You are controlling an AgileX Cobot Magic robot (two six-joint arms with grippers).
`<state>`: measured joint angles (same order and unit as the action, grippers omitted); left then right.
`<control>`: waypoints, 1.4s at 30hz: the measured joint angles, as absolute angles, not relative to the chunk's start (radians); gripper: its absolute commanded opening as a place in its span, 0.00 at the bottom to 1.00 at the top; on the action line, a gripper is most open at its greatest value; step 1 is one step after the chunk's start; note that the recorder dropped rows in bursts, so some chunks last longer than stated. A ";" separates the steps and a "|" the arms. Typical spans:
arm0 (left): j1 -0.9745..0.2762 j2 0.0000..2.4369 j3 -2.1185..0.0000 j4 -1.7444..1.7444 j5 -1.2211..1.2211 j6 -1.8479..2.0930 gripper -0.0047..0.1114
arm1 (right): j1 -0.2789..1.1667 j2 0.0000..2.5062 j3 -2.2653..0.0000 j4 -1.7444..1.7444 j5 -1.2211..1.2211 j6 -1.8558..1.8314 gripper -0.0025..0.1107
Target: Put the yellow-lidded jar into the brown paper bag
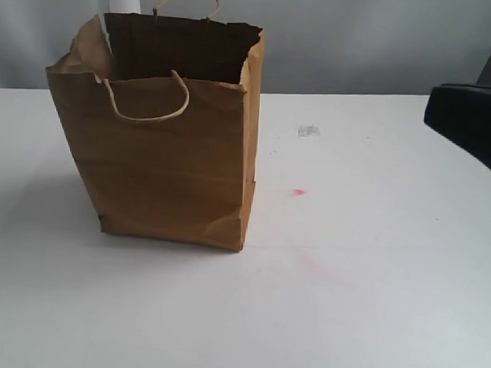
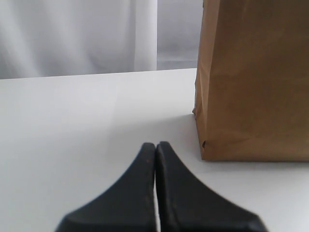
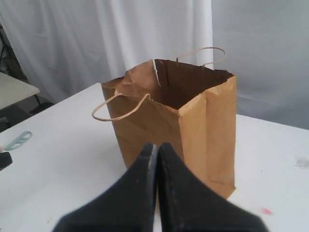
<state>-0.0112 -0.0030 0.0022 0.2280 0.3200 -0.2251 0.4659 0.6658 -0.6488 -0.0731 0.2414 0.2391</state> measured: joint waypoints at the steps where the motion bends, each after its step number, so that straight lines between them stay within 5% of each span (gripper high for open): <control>1: -0.011 -0.003 0.002 0.228 0.320 -0.225 0.05 | 0.466 0.666 -0.649 -0.096 0.241 0.239 0.02; 28: -0.011 -0.003 0.002 0.228 0.320 -0.225 0.05 | 0.275 0.117 -0.108 -0.281 0.023 0.249 0.02; 42: -0.011 -0.003 0.002 0.228 0.320 -0.225 0.05 | 0.275 0.074 -0.004 -0.099 0.021 0.279 0.02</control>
<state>-0.0112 -0.0030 0.0022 0.2280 0.3200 -0.2251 0.2748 0.0741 -0.0035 -0.0988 0.0210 0.2787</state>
